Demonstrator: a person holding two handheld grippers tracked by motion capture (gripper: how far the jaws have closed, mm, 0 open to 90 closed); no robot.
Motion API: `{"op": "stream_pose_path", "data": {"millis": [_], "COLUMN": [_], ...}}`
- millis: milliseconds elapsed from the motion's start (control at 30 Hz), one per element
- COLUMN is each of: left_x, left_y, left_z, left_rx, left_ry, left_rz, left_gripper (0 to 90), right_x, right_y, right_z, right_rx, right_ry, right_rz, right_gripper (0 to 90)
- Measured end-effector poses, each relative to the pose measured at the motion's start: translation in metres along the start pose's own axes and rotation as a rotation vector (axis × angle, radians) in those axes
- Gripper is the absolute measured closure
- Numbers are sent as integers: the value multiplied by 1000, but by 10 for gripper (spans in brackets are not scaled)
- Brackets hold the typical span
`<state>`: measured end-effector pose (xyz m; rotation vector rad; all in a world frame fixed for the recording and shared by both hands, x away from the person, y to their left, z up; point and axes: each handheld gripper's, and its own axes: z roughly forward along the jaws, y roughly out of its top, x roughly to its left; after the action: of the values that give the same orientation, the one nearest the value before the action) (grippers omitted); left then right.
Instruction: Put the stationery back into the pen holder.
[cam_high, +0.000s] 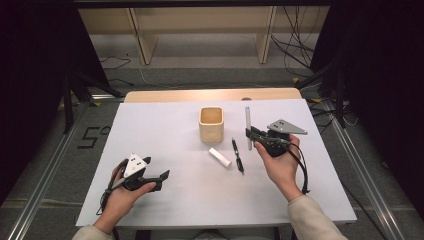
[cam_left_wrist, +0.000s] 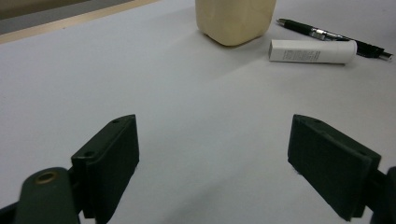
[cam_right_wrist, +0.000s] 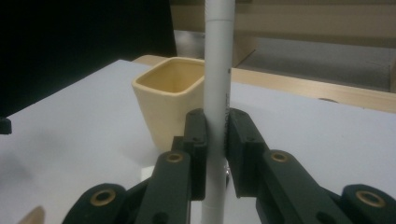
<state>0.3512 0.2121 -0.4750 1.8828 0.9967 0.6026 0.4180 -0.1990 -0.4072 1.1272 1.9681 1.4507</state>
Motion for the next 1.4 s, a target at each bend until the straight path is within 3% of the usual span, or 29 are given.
{"op": "stream_pose_path", "data": {"millis": [467, 1400], "left_x": [-1, -1], "left_y": [0, 0], "left_z": [1, 1], "left_rx": [-1, 2], "left_ry": [-1, -2], "left_rz": [0, 1], "left_gripper": [163, 164], "right_x": [2, 7], "right_y": [13, 27], "right_z": [11, 31], "right_rx": [-36, -58], "right_ry": [15, 29], "right_rz": [9, 1], "right_gripper": [794, 794]}}
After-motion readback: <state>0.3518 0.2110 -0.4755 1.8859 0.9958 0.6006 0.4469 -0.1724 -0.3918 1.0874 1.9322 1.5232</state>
